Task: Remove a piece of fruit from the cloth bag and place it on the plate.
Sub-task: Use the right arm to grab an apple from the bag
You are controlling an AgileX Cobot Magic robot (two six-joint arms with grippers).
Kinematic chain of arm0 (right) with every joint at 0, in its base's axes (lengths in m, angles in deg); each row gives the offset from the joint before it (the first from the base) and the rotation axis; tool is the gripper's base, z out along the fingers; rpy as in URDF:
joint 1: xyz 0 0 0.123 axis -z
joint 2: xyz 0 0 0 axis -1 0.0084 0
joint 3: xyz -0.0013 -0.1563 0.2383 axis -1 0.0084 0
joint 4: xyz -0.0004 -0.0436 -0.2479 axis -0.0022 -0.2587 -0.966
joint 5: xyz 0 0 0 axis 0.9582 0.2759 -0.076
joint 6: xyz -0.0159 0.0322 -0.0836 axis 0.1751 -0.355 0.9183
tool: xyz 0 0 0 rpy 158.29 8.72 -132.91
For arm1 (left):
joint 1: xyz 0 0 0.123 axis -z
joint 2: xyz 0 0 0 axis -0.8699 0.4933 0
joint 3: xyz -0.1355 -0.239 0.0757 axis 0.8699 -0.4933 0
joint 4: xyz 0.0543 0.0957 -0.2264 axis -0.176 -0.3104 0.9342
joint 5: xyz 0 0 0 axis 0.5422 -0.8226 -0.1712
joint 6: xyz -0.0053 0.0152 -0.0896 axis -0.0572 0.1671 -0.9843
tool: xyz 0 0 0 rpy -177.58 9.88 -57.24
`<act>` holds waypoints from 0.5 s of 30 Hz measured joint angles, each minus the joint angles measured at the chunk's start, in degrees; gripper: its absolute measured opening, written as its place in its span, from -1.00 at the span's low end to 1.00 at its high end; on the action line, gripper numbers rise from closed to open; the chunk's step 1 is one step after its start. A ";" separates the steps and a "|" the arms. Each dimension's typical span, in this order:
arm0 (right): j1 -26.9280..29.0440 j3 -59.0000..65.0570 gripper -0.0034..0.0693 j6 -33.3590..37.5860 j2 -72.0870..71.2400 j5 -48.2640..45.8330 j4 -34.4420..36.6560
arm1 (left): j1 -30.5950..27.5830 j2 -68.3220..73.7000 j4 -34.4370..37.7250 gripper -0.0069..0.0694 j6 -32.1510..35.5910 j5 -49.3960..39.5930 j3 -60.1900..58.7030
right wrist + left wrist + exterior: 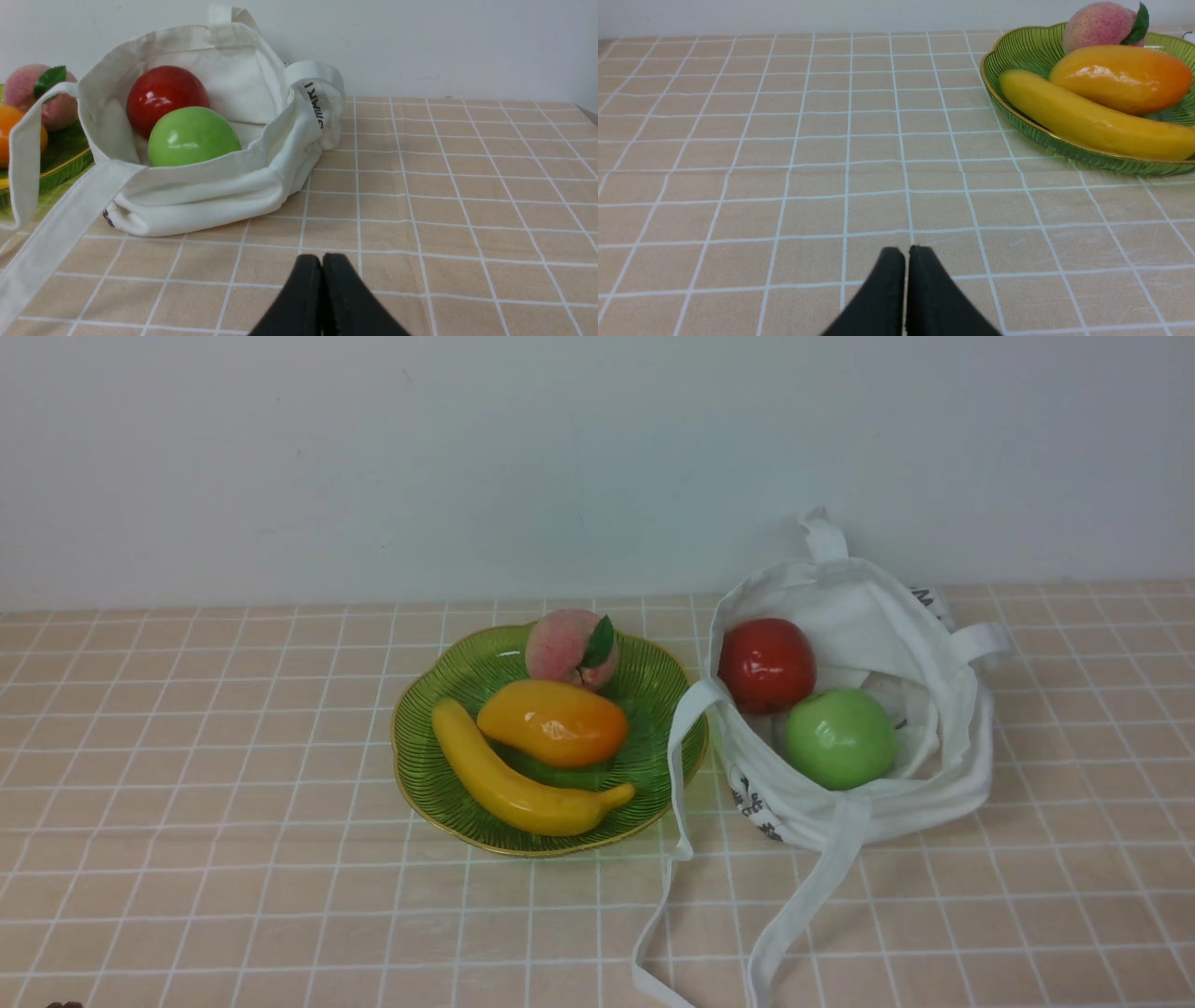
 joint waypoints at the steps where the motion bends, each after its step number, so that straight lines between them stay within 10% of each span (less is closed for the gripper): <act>1: 0.00 0.00 -0.94 0.00 0.00 0.00 0.00 | 0.00 0.00 0.00 -0.84 0.00 0.00 0.00; 10: 0.00 0.00 -0.94 -0.08 0.00 0.00 0.25 | 0.00 0.00 0.00 -0.84 0.00 0.00 0.00; 15: 0.00 0.12 -0.94 -10.20 0.00 0.49 18.65 | 0.00 0.00 0.00 -0.84 0.00 0.00 0.00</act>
